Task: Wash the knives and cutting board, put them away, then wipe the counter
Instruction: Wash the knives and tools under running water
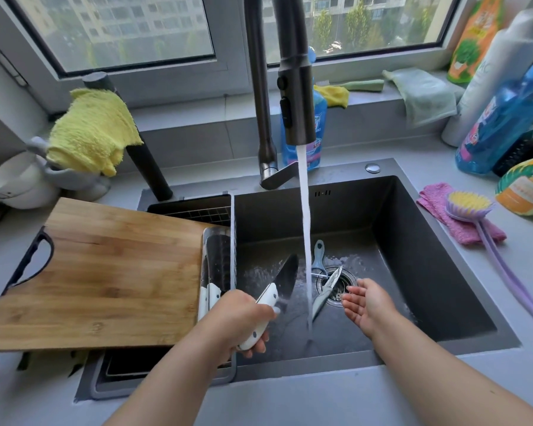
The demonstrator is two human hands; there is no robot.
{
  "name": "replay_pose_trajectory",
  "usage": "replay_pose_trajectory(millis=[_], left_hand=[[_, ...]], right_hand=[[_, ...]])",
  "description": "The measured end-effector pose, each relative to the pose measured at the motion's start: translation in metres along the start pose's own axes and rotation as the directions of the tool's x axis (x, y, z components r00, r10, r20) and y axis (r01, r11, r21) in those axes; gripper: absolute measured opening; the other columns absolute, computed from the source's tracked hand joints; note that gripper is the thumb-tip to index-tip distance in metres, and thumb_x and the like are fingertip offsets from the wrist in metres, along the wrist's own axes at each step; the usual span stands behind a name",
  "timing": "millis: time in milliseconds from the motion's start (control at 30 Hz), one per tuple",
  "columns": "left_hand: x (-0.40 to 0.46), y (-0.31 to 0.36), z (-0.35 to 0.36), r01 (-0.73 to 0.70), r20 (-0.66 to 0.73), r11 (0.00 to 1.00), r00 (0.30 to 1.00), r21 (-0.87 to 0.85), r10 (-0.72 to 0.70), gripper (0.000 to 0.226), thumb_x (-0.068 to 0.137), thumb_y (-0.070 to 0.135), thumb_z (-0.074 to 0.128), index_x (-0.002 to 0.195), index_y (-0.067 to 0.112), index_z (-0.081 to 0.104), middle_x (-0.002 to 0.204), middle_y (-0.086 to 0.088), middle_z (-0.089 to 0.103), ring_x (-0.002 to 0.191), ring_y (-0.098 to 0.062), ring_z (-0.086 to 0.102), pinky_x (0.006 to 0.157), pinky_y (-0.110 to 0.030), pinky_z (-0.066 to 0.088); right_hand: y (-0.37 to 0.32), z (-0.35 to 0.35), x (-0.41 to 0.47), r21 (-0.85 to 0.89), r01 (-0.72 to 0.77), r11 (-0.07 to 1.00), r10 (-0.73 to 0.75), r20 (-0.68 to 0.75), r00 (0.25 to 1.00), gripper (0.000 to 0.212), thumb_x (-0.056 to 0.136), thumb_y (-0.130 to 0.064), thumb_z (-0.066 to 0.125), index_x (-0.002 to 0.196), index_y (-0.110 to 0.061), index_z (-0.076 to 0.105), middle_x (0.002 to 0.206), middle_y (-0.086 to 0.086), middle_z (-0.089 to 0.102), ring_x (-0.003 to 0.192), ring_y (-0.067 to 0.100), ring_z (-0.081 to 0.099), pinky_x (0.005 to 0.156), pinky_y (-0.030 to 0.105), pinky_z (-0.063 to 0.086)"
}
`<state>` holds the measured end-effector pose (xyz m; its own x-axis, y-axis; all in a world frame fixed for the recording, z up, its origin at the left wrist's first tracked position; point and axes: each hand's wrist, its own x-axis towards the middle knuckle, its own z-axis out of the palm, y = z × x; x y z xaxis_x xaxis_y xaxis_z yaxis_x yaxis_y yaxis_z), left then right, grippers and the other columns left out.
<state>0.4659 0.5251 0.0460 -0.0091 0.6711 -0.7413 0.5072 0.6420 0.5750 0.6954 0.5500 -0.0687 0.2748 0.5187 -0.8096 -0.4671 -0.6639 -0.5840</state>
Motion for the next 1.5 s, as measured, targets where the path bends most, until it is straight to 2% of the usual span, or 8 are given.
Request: replay_pose_trajectory(millis=[133,267,467,800,1000,1167,1300,1500], left_hand=[[-0.015,-0.003,-0.019,-0.129,-0.026,0.991,0.991,0.044,0.130,0.020,0.089,0.023,0.062,0.087,0.004,0.058,0.063,-0.012,0.062,0.042,-0.018,0.057,0.037,-0.020,0.039],[-0.036,-0.013,-0.047,-0.229,-0.043,0.970,0.973,-0.081,0.226,0.013,0.091,0.013,0.058,0.097,0.002,0.056,0.066,-0.016,0.063,0.045,-0.019,0.055,0.038,-0.025,0.040],[-0.041,-0.038,-0.084,-0.305,-0.319,0.934,0.918,-0.188,0.236,0.011,0.089,0.013,0.062,0.097,0.006,0.060,0.072,-0.016,0.067,0.054,-0.023,0.058,0.045,-0.027,0.045],[0.033,-0.064,-0.061,-0.203,-0.481,0.978,0.854,0.044,0.199,0.010,0.082,0.020,0.068,0.074,0.016,0.071,0.068,-0.007,0.069,0.056,-0.018,0.057,0.051,-0.024,0.041],[0.045,-0.066,-0.053,-0.172,-0.512,0.979,0.835,0.106,0.202,0.010,0.083,0.027,0.069,0.090,0.020,0.066,0.081,0.004,0.069,0.065,-0.017,0.065,0.055,-0.026,0.047],[0.051,-0.061,-0.052,-0.132,-0.511,0.976,0.835,0.172,0.203,0.013,0.081,0.033,0.069,0.087,0.026,0.060,0.083,0.007,0.066,0.069,-0.020,0.065,0.067,-0.035,0.053],[0.056,-0.054,-0.047,-0.124,-0.513,0.975,0.834,0.183,0.203,0.018,0.081,0.030,0.071,0.093,0.022,0.061,0.080,0.004,0.062,0.071,-0.018,0.060,0.063,-0.030,0.044],[0.063,-0.048,-0.045,-0.115,-0.538,0.968,0.813,0.223,0.221,0.018,0.086,0.022,0.063,0.103,0.017,0.063,0.080,0.006,0.060,0.074,-0.018,0.057,0.062,-0.029,0.039]], right_hand=[[0.001,0.000,-0.001,-0.016,0.006,1.000,-0.006,-0.003,1.000,0.030,0.097,-0.027,0.042,0.079,-0.006,0.053,0.069,0.011,0.055,0.057,0.019,0.050,0.050,0.028,0.042],[0.001,0.000,0.000,-0.031,0.004,1.000,-0.004,-0.007,1.000,0.030,0.097,-0.028,0.042,0.079,-0.007,0.054,0.069,0.010,0.055,0.056,0.019,0.051,0.046,0.024,0.043],[0.002,0.002,0.001,-0.054,0.005,0.999,-0.005,-0.006,1.000,0.031,0.097,-0.029,0.042,0.080,-0.006,0.054,0.072,0.012,0.056,0.058,0.020,0.051,0.051,0.028,0.042],[0.001,0.003,-0.003,-0.057,0.011,0.998,-0.011,-0.006,1.000,0.030,0.098,-0.028,0.041,0.082,-0.005,0.054,0.072,0.012,0.055,0.060,0.020,0.051,0.054,0.029,0.042],[0.000,0.003,-0.004,-0.037,0.006,0.999,-0.006,0.001,1.000,0.030,0.098,-0.028,0.041,0.080,-0.007,0.053,0.070,0.011,0.053,0.058,0.020,0.049,0.052,0.028,0.041],[-0.001,0.003,-0.003,-0.032,-0.011,0.999,0.011,0.014,1.000,0.030,0.098,-0.029,0.041,0.078,-0.009,0.052,0.067,0.009,0.054,0.055,0.019,0.049,0.044,0.021,0.042],[-0.001,0.002,-0.001,-0.015,-0.029,0.999,0.030,0.025,0.999,0.029,0.097,-0.028,0.042,0.077,-0.009,0.052,0.065,0.008,0.053,0.054,0.019,0.049,0.037,0.017,0.042],[-0.003,0.004,-0.001,-0.012,-0.056,0.998,0.057,0.044,0.997,0.031,0.097,-0.028,0.042,0.075,-0.010,0.052,0.065,0.008,0.052,0.054,0.019,0.049,0.045,0.023,0.042]])
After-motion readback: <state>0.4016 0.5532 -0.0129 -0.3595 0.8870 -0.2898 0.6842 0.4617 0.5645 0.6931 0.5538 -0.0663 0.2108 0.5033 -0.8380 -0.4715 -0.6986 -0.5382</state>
